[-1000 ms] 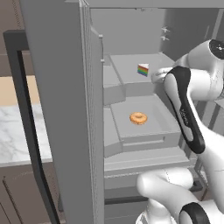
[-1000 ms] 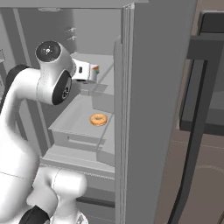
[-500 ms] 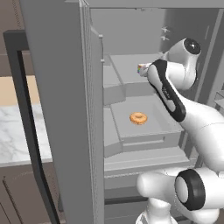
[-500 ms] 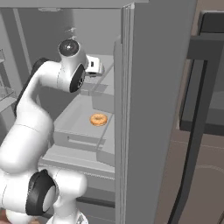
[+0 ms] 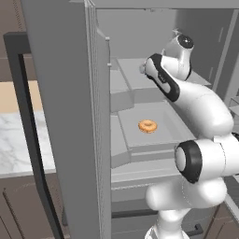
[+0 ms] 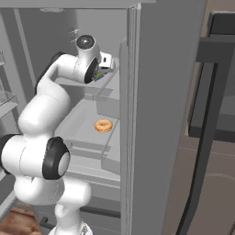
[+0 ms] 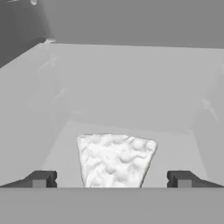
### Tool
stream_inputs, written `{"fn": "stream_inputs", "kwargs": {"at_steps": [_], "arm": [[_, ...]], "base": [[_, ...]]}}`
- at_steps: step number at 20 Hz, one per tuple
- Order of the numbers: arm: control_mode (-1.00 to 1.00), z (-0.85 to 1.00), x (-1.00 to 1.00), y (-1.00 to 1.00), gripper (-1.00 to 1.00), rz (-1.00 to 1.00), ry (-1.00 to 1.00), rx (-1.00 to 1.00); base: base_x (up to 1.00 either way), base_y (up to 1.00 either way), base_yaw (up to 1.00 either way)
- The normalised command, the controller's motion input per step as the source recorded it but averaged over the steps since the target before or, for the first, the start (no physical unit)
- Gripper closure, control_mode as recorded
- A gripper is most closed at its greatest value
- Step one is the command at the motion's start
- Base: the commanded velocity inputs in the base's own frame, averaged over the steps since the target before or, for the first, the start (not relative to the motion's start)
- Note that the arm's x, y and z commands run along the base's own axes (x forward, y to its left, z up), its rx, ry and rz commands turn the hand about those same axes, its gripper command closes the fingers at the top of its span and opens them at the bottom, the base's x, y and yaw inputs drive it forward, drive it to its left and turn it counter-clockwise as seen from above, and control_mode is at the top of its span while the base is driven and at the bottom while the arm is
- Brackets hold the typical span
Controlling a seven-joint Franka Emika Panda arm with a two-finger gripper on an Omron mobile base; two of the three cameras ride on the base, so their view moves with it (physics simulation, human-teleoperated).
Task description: Take the cake and donut from the fridge and place them on the empty tray on the dining counter.
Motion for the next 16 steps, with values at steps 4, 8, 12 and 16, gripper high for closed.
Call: {"fn": "stream_inputs", "kwargs": {"at_steps": [4, 8, 12, 16], "arm": [[-1.0, -0.28, 0.48, 0.0, -1.0, 0.0, 0.0, -0.02], [-1.0, -0.42, 0.29, 0.0, -1.0, 0.0, 0.01, -0.03], [-1.0, -0.48, 0.04, 0.0, 1.0, 0.0, 0.05, -0.03], [-1.0, -0.01, 0.0, 0.0, 1.0, 0.0, 0.0, 0.0]], "base": [[0.0, 0.0, 0.0], [0.0, 0.0, 0.0], [0.0, 0.0, 0.0], [0.0, 0.0, 0.0]]}}
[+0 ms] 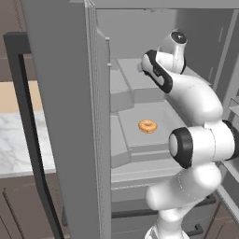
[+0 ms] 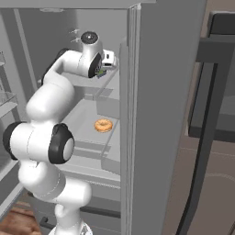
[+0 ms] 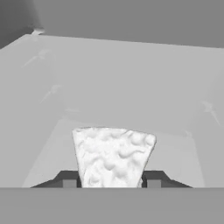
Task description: Take the cake and donut from the fridge and place them on the empty tray on the dining counter.
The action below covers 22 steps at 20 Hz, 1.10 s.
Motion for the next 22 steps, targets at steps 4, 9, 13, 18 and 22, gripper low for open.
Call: {"fn": "stream_inputs", "kwargs": {"at_steps": [4, 9, 13, 18, 22], "arm": [[-1.0, 0.0, -0.18, 0.01, 1.0, 0.0, 0.0, 0.0], [-1.0, 0.0, -1.0, 0.02, 1.0, 0.0, 0.0, -0.01], [-1.0, 0.26, -1.0, 0.1, 1.0, 0.02, -0.15, -0.06], [-1.0, 0.4, -1.0, 0.0, 1.0, 0.06, -0.33, -0.06], [-1.0, 0.09, -1.0, 0.0, 1.0, 0.02, -0.34, -0.05]], "base": [[0.0, 0.0, 0.0], [0.0, 0.0, 0.0], [0.0, 0.0, 0.0], [0.0, 0.0, 0.0], [0.0, 0.0, 0.0]]}}
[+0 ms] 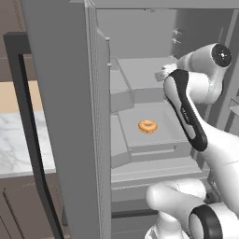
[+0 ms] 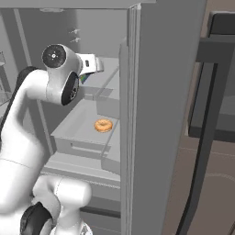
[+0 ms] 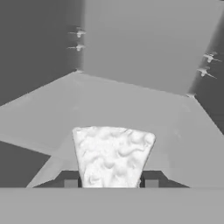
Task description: Take the cake and donut from the fridge and place them on the empty tray on the dining counter.
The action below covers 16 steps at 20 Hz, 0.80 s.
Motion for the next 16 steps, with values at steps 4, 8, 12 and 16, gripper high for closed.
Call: {"fn": "stream_inputs", "kwargs": {"at_steps": [4, 8, 12, 16], "arm": [[-1.0, 0.0, -1.0, 0.04, 1.0, 0.03, -0.26, -0.07], [-1.0, 0.01, -1.0, 0.07, 1.0, 0.07, -0.23, -0.09], [-1.0, 0.02, -1.0, 0.05, 1.0, 0.07, -0.22, -0.1], [-1.0, 0.0, -1.0, 0.0, 1.0, 0.01, -0.07, -0.07]], "base": [[0.0, 0.0, 0.0], [0.0, 0.0, 0.0], [0.0, 0.0, 0.0], [0.0, 0.0, 0.0]]}}
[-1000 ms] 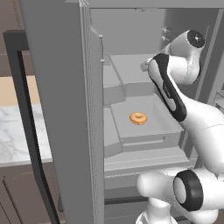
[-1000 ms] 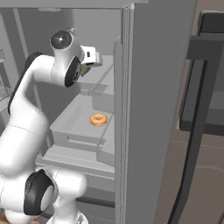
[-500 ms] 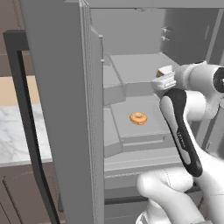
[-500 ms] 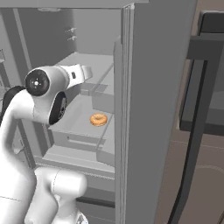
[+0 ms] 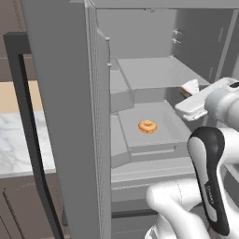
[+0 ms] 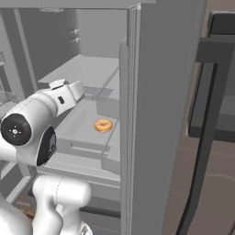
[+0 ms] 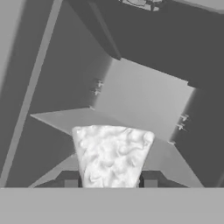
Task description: Take the cake and donut from the fridge and place them on the empty tray on the dining counter.
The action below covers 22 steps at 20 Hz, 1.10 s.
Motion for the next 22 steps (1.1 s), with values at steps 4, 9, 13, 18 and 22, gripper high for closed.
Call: {"fn": "stream_inputs", "kwargs": {"at_steps": [4, 9, 13, 18, 22], "arm": [[-1.0, 0.09, -0.64, -0.04, 1.0, 0.0, 0.01, -0.02], [1.0, 0.0, 0.0, 0.0, 1.0, 0.0, 0.0, 0.0], [1.0, 0.0, 0.0, 0.0, 1.0, 0.0, 0.0, 0.0], [1.0, 0.0, 0.0, 0.0, 1.0, 0.0, 0.0, 0.0], [1.0, 0.0, 0.0, 0.0, 1.0, 0.0, 0.0, 0.0]], "base": [[0.0, 0.0, 0.0], [-0.22, -0.06, 0.0], [-1.0, -0.08, 0.0], [-1.0, -0.35, -0.07], [-0.99, -0.37, -0.44]]}}
